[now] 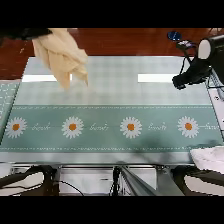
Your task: Fold the shirts.
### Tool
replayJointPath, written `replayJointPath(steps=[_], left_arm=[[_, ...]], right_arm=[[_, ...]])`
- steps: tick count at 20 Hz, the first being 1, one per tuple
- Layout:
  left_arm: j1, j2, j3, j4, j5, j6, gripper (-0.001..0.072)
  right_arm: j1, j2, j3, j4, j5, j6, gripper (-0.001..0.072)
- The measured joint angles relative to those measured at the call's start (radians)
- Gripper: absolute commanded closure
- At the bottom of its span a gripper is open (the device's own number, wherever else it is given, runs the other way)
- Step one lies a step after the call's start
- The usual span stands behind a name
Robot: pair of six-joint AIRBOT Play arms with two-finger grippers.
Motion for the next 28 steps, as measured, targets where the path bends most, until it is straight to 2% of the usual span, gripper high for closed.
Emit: replayJointPath(steps=[5,11,13,18,19,20,21,22,24,25,28], left_arm=[[-0.092,0.182,0.036,0.001,-0.02,-0.001,0.0678],[-0.271,0.183,-0.107,0.011,-0.037,-0.023,0.0678],[-0.373,0.162,-0.223,0.011,0.019,0.0,0.0678],[-0.597,0.051,-0.494,0.011,0.256,0.061,0.0676],[-0.621,0.017,-0.521,0.009,0.29,0.067,0.0654],[-0.639,-0.021,-0.543,0.006,0.32,0.072,0.0514],[-0.644,-0.053,-0.556,0.0,0.34,0.076,0.0331],[-0.64,-0.081,-0.563,-0.011,0.357,0.076,0.0177],[-0.595,-0.11,-0.552,-0.033,0.348,0.079,0.0155],[-0.557,-0.114,-0.536,-0.041,0.326,0.079,0.0156],[-0.382,-0.09,-0.487,-0.048,0.183,0.095,0.0155]], right_arm=[[0.0,0.125,0.0,-0.04,0.037,0.002,0.0172],[0.0,0.237,0.0,-0.051,0.063,0.002,0.0172],[0.0,0.251,0.0,-0.051,0.069,0.002,0.0172],[0.0,0.265,0.0,-0.036,0.07,0.002,0.0172],[0.0,0.266,0.0,-0.027,0.067,0.003,0.0171],[0.0,0.267,0.0,-0.018,0.06,0.002,0.0171],[0.0,0.268,0.0,-0.007,0.055,0.002,0.017],[0.0,0.267,0.0,0.005,0.048,0.002,0.0169],[0.0,0.268,0.0,0.027,0.038,-0.003,0.0155],[0.0,0.268,0.0,0.037,0.032,-0.006,0.011],[0.0,0.266,-0.001,0.056,0.017,-0.013,0.011]])
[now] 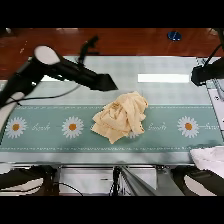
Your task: Fold the shirts.
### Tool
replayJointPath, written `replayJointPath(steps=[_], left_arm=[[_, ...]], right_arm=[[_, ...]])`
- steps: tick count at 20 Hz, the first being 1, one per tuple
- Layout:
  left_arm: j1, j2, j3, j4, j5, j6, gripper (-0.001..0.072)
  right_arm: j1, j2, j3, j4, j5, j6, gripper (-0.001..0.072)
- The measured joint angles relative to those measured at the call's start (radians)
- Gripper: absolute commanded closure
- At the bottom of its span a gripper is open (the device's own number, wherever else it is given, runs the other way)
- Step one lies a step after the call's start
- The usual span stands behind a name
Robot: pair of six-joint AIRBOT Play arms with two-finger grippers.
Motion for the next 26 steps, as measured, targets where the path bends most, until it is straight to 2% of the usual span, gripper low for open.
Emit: replayJointPath(steps=[2,3,4,8,13,26], left_arm=[[0.125,0.031,-0.003,0.043,-0.113,0.007,0.013],[0.18,0.045,-0.019,0.069,-0.165,0.01,-0.0005],[0.231,0.058,-0.047,0.089,-0.208,0.01,-0.0013],[0.332,0.072,-0.2,0.123,-0.261,0.027,-0.0013],[0.356,0.03,-0.347,0.115,-0.188,0.06,-0.0013],[0.19,-0.205,-0.371,0.073,-0.016,0.071,-0.0013]], right_arm=[[0.0,-0.008,-0.009,0.006,-0.013,-0.001,0.011],[0.0,-0.014,-0.019,0.008,-0.019,-0.003,0.011],[0.0,-0.023,-0.034,0.009,-0.024,-0.003,0.011],[0.0,-0.068,-0.117,0.012,-0.045,-0.003,0.0112],[0.0,-0.098,-0.219,0.013,-0.087,-0.003,0.0117],[0.0,-0.105,-0.266,0.013,-0.134,-0.003,0.0122]])
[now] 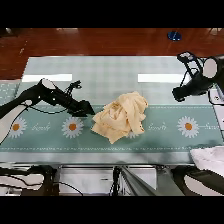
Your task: Fold the shirts.
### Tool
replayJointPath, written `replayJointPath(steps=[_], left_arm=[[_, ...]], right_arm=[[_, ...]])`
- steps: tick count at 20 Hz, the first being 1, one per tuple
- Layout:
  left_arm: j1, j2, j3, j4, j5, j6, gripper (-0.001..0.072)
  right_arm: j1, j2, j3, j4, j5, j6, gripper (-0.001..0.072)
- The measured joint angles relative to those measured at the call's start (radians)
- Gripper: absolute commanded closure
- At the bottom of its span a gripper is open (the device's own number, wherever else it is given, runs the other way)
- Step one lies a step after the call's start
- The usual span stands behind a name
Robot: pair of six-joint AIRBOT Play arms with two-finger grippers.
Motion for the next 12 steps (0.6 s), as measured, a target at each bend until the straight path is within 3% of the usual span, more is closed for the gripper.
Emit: replayJointPath(steps=[3,5,10,12], left_arm=[[-0.032,-0.037,0.04,-0.005,-0.001,-0.019,0.0001],[-0.061,-0.068,0.079,-0.001,-0.005,-0.042,0.0116],[-0.128,-0.163,0.185,0.069,-0.111,-0.136,0.0125],[-0.142,-0.196,0.212,0.108,-0.151,-0.164,0.0464]], right_arm=[[0.0,0.0,0.0,0.002,0.0,0.0,0.0123],[0.0,0.0,0.0,0.003,0.0,0.004,0.0124],[0.0,0.0,0.0,0.003,0.0,0.008,0.013],[0.0,0.0,0.0,0.003,-0.001,0.01,0.0131]])
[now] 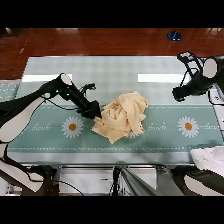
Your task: Fold the shirts.
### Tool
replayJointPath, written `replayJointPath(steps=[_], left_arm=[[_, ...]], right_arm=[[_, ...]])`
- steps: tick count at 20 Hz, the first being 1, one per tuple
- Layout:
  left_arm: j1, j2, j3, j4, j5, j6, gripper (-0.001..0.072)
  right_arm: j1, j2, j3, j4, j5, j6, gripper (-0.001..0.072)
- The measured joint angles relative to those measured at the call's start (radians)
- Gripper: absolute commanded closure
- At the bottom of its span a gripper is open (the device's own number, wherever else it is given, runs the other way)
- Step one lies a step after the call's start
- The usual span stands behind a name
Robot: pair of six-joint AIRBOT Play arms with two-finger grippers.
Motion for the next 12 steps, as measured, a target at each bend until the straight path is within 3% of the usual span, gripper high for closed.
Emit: replayJointPath(steps=[1,5,8,10,12], left_arm=[[-0.003,-0.016,0.015,0.018,-0.021,-0.017,0.0675],[-0.012,-0.041,0.064,0.073,-0.073,-0.01,0.0678],[-0.013,-0.037,0.092,0.092,-0.104,0.018,0.0678],[-0.013,-0.021,0.104,0.084,-0.127,0.034,0.0678],[-0.013,-0.002,0.109,0.08,-0.142,0.046,0.0678]], right_arm=[[0.0,0.0,0.0,0.0,0.0,0.0,0.0131],[0.0,0.0,0.0,-0.001,-0.003,0.0,0.0183],[-0.018,0.0,0.0,0.025,-0.025,0.001,0.0171],[-0.077,0.0,-0.005,0.124,-0.043,-0.019,0.0117],[-0.164,0.0,-0.029,0.305,-0.055,-0.08,0.0117]])
